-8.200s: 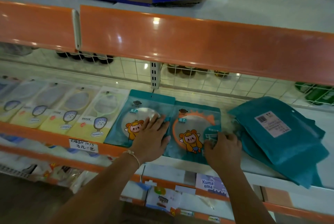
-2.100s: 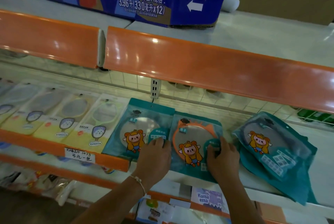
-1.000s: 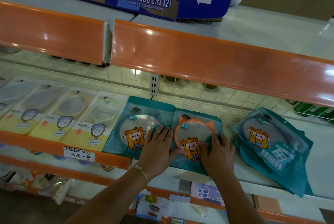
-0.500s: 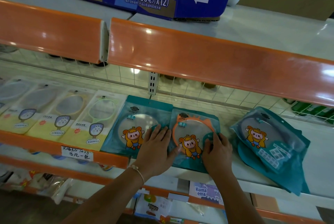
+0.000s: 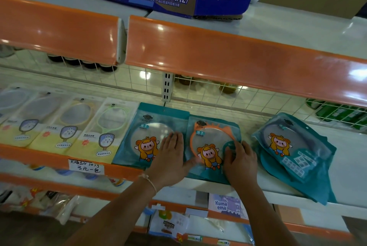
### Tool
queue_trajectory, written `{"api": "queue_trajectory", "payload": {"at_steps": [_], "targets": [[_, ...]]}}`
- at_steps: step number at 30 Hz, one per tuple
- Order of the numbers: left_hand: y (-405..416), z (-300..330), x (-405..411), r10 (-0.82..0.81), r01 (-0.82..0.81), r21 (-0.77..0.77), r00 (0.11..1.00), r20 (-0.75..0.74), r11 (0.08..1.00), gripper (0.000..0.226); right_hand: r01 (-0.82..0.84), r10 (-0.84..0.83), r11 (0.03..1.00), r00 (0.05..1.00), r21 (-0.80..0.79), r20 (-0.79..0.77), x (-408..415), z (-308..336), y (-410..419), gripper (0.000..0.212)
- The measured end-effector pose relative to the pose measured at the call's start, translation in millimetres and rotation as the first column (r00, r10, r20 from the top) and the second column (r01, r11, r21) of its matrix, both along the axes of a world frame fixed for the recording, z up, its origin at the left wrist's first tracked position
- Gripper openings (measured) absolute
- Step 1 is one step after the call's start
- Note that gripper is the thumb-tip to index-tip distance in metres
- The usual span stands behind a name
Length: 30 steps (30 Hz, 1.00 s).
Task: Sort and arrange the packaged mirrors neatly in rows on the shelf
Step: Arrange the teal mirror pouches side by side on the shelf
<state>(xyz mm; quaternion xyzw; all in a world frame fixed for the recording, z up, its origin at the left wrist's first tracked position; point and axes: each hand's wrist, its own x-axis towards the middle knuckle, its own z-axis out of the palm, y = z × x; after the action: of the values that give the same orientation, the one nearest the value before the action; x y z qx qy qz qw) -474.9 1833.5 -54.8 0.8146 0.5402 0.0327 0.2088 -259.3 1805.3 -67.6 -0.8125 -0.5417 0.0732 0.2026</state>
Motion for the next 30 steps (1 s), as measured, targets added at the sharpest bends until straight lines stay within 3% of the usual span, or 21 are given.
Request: {"api": "queue_trajectory", "payload": {"at_steps": [3,5,12,20,25,30], "targets": [[7.1,14.8,-21.3,0.069,-0.061,-0.039,0.971,0.229,0.997,0.070,0.005,-0.005,1.000,1.000,0.020,0.015,-1.5,3.3,-5.3,0.044],[13.4,13.3,-34.6,0.069,-0.080,0.030,0.960,0.270,0.996,0.061,-0.009,0.008,1.000,0.999,0.022,0.035,-8.3,6.2,-7.8,0.047],[8.8,-12.0,-41.6,-0.156,0.172,0.188,0.983,-0.094,0.967,0.072,-0.114,0.135,0.979,0.984,-0.168,0.119,-58.3,10.5,-11.0,0.090],[6.9,-21.2,-46.5,-0.160,0.172,0.204,0.984,-0.076,0.964,0.079,-0.125,0.165,0.960,0.975,-0.249,0.147,-62.9,-2.5,-12.1,0.102],[6.6,-23.0,-44.1,-0.155,0.178,0.229,0.981,-0.117,0.957,0.084,-0.141,0.185,0.964,0.964,-0.224,0.189,-60.1,-5.2,-14.7,0.120],[6.4,-25.4,-44.3,-0.157,0.181,0.246,0.981,-0.113,0.952,0.084,-0.143,0.190,0.959,0.965,-0.245,0.180,-61.3,-3.0,-17.6,0.120]]}}
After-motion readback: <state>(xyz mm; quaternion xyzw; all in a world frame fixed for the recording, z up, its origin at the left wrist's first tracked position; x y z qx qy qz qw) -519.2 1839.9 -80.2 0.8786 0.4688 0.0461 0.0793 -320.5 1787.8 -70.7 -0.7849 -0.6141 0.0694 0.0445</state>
